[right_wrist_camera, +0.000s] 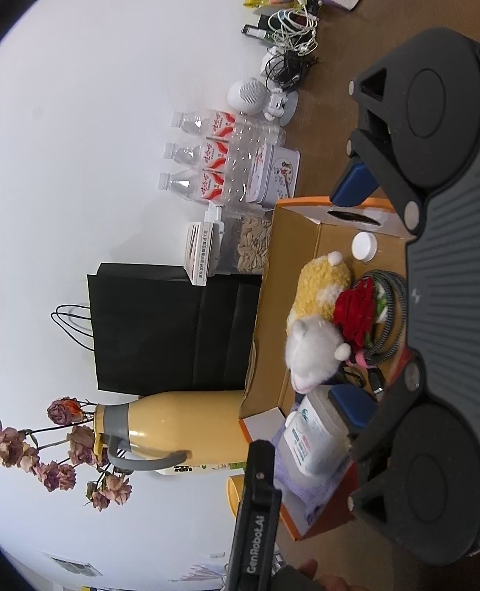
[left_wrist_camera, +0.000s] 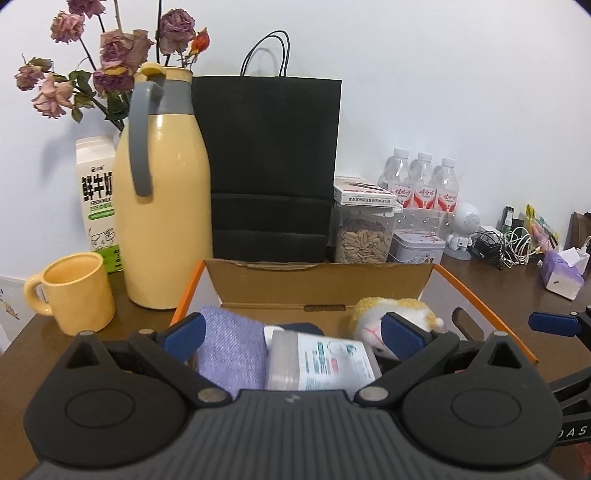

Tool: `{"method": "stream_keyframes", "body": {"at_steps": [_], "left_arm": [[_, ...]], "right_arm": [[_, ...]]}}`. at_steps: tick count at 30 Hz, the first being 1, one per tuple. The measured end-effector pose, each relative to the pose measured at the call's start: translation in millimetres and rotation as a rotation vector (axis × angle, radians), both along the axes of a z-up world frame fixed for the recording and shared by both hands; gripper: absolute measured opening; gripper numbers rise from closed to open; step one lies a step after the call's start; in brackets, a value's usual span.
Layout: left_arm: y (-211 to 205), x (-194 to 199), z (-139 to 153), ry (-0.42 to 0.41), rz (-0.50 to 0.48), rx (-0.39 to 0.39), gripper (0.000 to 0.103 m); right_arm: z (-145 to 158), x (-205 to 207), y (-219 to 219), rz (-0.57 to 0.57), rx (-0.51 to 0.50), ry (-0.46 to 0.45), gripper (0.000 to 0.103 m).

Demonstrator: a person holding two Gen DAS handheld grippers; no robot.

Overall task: Organize objects
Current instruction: 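Withdraw both grippers toward the white tissue and ribbed white cap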

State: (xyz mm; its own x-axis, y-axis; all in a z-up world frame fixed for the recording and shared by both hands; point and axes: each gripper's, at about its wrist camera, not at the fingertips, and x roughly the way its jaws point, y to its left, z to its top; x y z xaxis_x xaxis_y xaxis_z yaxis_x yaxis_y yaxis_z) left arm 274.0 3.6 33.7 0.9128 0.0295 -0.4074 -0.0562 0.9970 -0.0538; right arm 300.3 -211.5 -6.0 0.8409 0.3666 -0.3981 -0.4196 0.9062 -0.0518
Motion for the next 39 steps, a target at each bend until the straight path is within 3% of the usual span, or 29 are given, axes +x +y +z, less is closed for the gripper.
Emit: {"method": "stream_keyframes", "body": {"at_steps": [8,22,39], "left_arm": [[-3,-31,-8,0.046,-0.014,0.024,0.103],[-11,-76,-46,0.193,-0.07,0.059,0.103],[-31,-92,-77,0.296,-0.136,0.095,0.103]], "right_arm": [[-5,-37,-9,-0.006,-0.006,0.025,0.103],[-30,-84,-19,-0.006,-0.035,0.09,0.103],[-43,-97,-19,-0.035,-0.038,0.098,0.103]]}}
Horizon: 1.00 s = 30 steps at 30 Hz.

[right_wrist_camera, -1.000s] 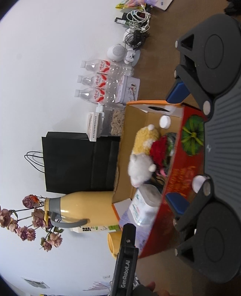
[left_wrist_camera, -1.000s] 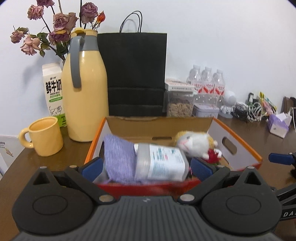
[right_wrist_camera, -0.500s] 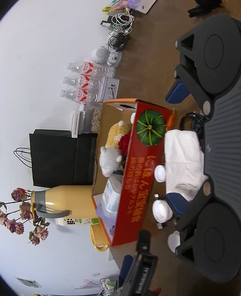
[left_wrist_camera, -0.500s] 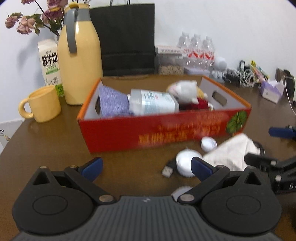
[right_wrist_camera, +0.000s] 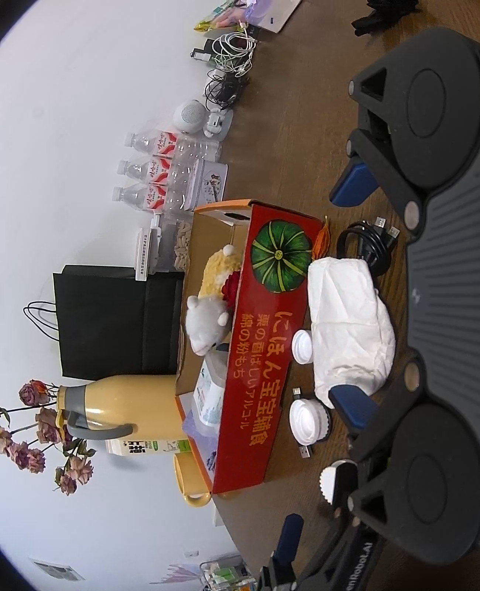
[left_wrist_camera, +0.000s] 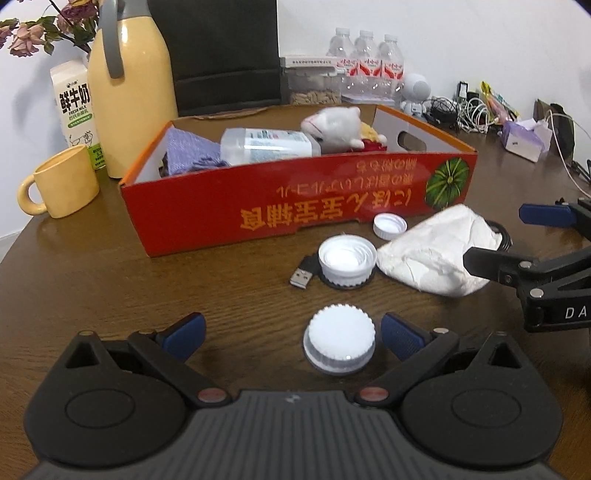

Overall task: Organize objects
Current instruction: 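Withdraw both grippers toward the white tissue and ribbed white cap, then grasp the ribbed white cap with the left gripper while the right grasps the white tissue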

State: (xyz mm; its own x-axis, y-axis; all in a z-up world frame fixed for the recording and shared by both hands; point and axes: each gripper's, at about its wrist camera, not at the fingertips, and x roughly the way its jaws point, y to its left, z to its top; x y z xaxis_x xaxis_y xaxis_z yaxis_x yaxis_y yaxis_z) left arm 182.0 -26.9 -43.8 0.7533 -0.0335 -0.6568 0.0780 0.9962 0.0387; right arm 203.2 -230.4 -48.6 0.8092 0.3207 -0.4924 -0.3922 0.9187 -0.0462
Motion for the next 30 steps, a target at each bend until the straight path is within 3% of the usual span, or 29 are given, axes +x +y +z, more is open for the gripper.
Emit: {"method": "stream_keyframes", "body": {"at_steps": [9,11,19,30], "left_arm": [[3,0,-4,0.004,0.002,-0.032,0.103],[3,0,-4,0.0,0.003,-0.035,0.098],[0,-8,1,-0.044,-0.049,-0.054,0.041],[17,-9,6,-0.054,0.009,-0.113,0.04]], "right_arm": [[0,-3,3,-0.007,-0.009,-0.01,0.103],[0,-3,3,-0.005,-0.011,-0.009,0.103],[-1,-4,5,-0.006,-0.014,-0.01,0.103],[-3,-6,19,0.01,-0.045,0.005,0.103]]}}
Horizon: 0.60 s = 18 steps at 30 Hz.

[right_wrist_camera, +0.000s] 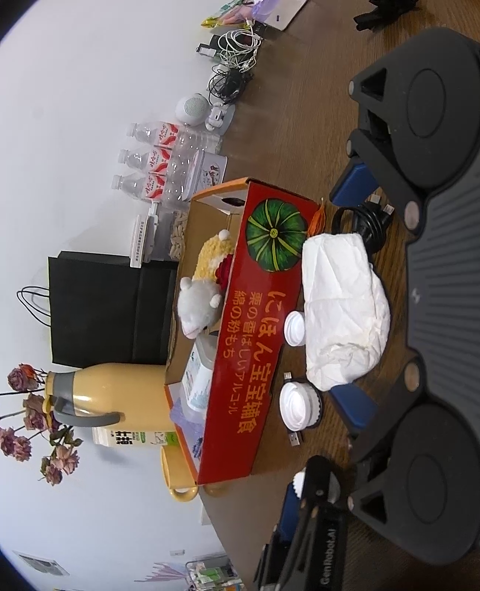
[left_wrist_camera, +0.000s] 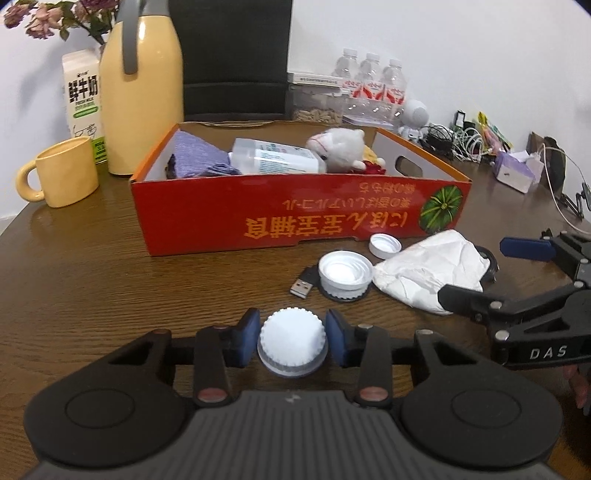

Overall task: Organize objects
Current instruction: 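Grasp the ribbed white cap with the left gripper while the right grasps the white tissue, then carry the ribbed cap and white tissue over the box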

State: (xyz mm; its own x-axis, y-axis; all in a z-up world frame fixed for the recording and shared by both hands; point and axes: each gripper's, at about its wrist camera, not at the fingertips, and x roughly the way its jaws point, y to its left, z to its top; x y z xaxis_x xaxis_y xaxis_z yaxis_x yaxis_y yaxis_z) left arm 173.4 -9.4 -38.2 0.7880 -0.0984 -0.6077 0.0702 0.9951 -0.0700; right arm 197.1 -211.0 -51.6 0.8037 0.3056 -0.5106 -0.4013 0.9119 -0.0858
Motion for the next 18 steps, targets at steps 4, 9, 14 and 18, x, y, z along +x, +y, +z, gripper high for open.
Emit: {"method": "stream_keyframes", "body": {"at_steps": [4,9,14,18], "left_arm": [[7,0,2,-0.003,0.018,-0.02,0.04],[13,0,2,0.004,0.026,-0.043,0.04],[12,-1,2,0.005,0.019,-0.051,0.04],[12,-2,3,0.005,0.016,-0.053,0.04]], "right_arm": [[-2,6,8,0.007,-0.035,0.013,0.103],[-7,17,19,0.021,-0.07,0.061,0.103],[-8,25,25,0.031,-0.088,0.078,0.103],[-11,32,30,0.042,-0.099,0.086,0.103]]}}
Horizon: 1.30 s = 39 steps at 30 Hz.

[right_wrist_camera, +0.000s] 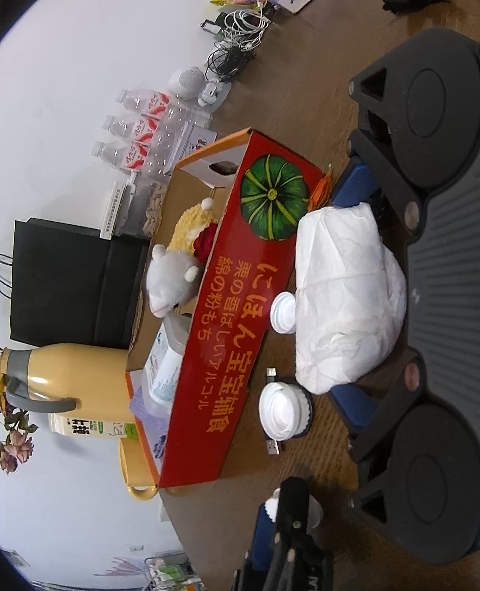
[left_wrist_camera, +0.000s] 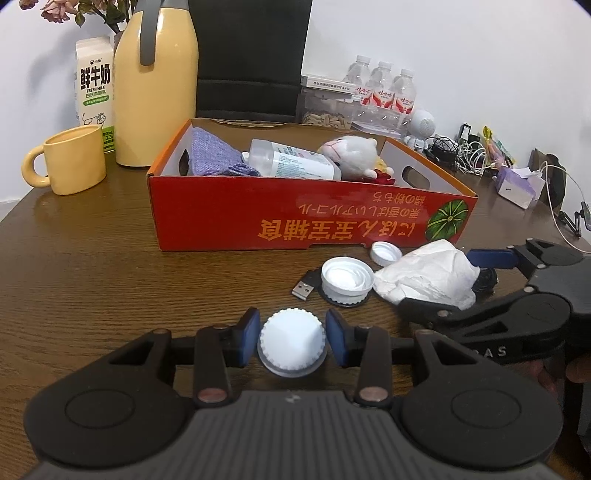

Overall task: Organize objects
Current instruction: 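Carry the ribbed cap and white tissue over the box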

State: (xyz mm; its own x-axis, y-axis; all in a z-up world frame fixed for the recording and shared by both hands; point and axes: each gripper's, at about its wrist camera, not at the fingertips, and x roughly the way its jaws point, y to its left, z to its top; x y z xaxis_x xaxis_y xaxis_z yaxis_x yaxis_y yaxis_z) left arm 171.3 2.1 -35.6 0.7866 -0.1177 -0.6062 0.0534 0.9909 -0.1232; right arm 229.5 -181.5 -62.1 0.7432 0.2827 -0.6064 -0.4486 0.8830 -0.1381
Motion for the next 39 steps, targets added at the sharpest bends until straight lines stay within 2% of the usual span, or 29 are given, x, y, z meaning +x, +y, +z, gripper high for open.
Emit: {"method": "stream_keyframes", "body": {"at_steps": [6,14,26,33,39], "left_arm": [[-1,0,0,-0.001,-0.001,0.001,0.04],[0,-1,0,-0.003,-0.001,0.0,0.04],[1,-3,2,-0.02,0.006,-0.002,0.04],[1,-10,16,-0.082,0.018,-0.001,0.04],[-3,-12,41,-0.149,0.011,0.003,0.04]], "right_arm": [[-1,4,-1,0.004,0.013,0.002,0.103],[1,0,-3,0.005,0.032,-0.015,0.096],[9,-14,-10,-0.025,0.068,-0.093,0.095],[15,-26,-13,-0.02,0.099,-0.14,0.095],[38,-31,-20,-0.02,0.157,-0.208,0.095]]}}
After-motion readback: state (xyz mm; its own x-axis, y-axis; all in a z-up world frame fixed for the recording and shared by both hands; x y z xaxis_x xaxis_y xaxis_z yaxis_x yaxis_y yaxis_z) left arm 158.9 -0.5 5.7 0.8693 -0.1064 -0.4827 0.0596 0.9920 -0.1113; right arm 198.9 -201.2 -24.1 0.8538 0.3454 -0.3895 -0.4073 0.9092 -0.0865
